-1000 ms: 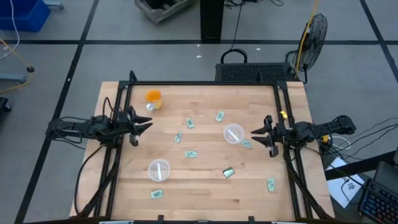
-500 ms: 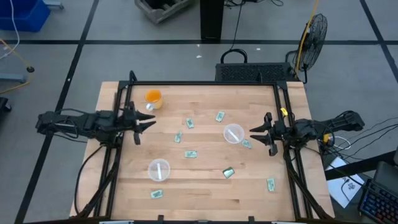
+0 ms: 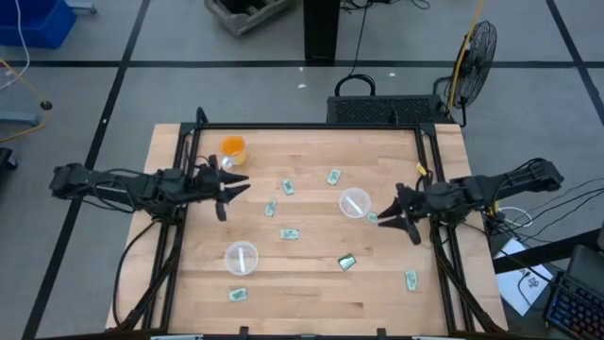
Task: Pick and place Stevia / Truvia into bins
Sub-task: Put the stevia packet into the right transparent container
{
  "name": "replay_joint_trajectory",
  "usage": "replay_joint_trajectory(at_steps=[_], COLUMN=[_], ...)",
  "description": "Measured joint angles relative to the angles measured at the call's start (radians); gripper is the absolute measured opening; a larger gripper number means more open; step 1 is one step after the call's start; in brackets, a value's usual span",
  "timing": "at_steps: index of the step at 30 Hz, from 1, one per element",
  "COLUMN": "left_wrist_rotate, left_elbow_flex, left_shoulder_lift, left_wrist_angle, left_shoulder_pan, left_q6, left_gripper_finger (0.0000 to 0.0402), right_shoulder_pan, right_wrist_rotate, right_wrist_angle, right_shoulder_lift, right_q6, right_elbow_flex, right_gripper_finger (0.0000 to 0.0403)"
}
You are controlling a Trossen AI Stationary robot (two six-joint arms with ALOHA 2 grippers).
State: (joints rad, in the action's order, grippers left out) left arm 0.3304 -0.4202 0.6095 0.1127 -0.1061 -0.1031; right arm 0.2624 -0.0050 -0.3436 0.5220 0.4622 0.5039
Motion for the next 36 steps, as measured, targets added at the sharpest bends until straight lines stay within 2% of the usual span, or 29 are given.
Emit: replay_joint_trajectory(at_steps=[2,4,7,12,14,17,19,21,23,25,28,31,36], left_wrist_rotate=[-0.016,-0.036,-0.061,-0.053,-0.006,0.135,0.230,0.269,0.260,0.206,0.137,0.132,0.151], left_elbow_flex=[0.000,0.000,0.000,0.000,0.000,0.000,0.001,0.001,0.001,0.001,0.001,0.001,0.001], left_shoulder_lift=[-0.002,-0.001,-0.001,0.024,0.046,0.085,0.114,0.137,0.158,0.174,0.192,0.204,0.217], left_wrist_angle=[-0.003,-0.005,-0.009,-0.039,-0.049,-0.046,-0.012,0.041,0.115,0.164,0.182,0.176,0.179], left_shoulder_pan=[0.000,-0.001,-0.005,-0.038,-0.045,-0.044,-0.036,-0.021,-0.006,0.005,0.012,0.017,0.028], left_q6=[-0.042,-0.044,0.044,0.172,0.197,0.218,0.233,0.234,0.249,0.276,0.289,0.301,0.329], left_gripper_finger=[0.0118,0.0118,0.0118,0.0118,0.0118,0.0118,0.0118,0.0118,0.0118,0.0118,0.0118,0.0118,0.0118], right_shoulder_pan=[0.011,0.022,0.023,0.019,0.019,0.019,0.021,0.027,0.038,0.047,0.048,0.047,0.047], right_wrist_rotate=[-0.052,-0.048,0.000,0.010,0.035,0.061,0.059,0.056,0.055,0.049,-0.014,-0.024,-0.023], right_wrist_angle=[0.028,0.034,-0.011,-0.122,-0.125,-0.144,-0.155,-0.154,-0.154,-0.156,-0.165,-0.196,-0.347], right_shoulder_lift=[0.000,-0.002,-0.003,-0.001,-0.001,-0.001,-0.001,-0.001,-0.001,-0.001,-0.001,0.003,0.054], right_q6=[-0.005,-0.032,-0.050,0.020,0.023,0.024,0.052,0.112,0.167,0.212,0.275,0.351,0.470], right_elbow_flex=[0.001,0.001,0.001,0.001,0.001,0.001,0.000,-0.017,-0.044,-0.076,-0.108,-0.113,-0.082], right_gripper_finger=[0.0105,0.0105,0.0105,0.0105,0.0105,0.0105,0.0105,0.0105,0.0105,0.0105,0.0105,0.0105,0.0105])
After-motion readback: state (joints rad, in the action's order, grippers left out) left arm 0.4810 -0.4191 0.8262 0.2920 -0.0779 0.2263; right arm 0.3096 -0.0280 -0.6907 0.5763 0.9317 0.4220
